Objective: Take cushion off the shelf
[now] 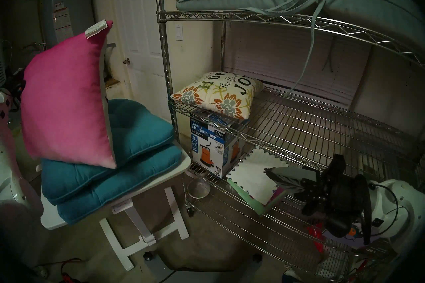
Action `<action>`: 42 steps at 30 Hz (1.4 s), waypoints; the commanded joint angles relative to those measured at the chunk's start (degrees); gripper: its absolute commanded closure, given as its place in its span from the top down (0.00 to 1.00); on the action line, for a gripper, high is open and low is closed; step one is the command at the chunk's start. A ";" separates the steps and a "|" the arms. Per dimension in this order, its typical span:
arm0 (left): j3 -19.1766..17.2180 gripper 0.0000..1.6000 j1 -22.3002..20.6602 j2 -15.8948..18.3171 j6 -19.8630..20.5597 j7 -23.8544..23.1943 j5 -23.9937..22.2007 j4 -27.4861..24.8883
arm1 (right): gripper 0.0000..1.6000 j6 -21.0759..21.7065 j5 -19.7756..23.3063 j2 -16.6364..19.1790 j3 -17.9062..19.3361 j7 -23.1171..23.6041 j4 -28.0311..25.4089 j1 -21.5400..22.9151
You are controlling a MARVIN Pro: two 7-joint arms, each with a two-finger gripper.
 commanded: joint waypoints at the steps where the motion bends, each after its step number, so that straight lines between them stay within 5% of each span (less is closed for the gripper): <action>1: 1.06 0.00 -4.12 1.84 1.97 0.15 0.64 2.97 | 0.00 -3.74 -0.27 -6.88 1.31 -1.65 0.28 -0.26; 6: 2.51 0.00 -6.21 2.20 2.93 0.03 1.51 5.43 | 0.00 -6.90 -0.55 -10.42 2.39 -2.36 1.27 -0.26; 8: 3.07 0.55 -7.03 2.34 3.30 0.10 1.85 6.34 | 0.00 -7.05 -0.65 -11.92 2.91 -2.65 1.68 -0.26; 9: 3.36 1.00 -7.46 2.41 3.50 0.15 2.02 6.83 | 0.00 -7.05 -0.69 -12.44 3.18 -2.83 1.90 -0.26; 32: 7.96 1.00 -14.55 3.73 6.11 3.62 5.63 14.32 | 0.00 -7.05 -3.73 -27.85 7.48 -6.49 1.63 -0.26; 42: 9.38 1.00 -17.61 2.40 3.73 7.02 4.30 9.08 | 0.00 -7.05 -6.80 -32.03 8.38 -8.29 1.71 -0.26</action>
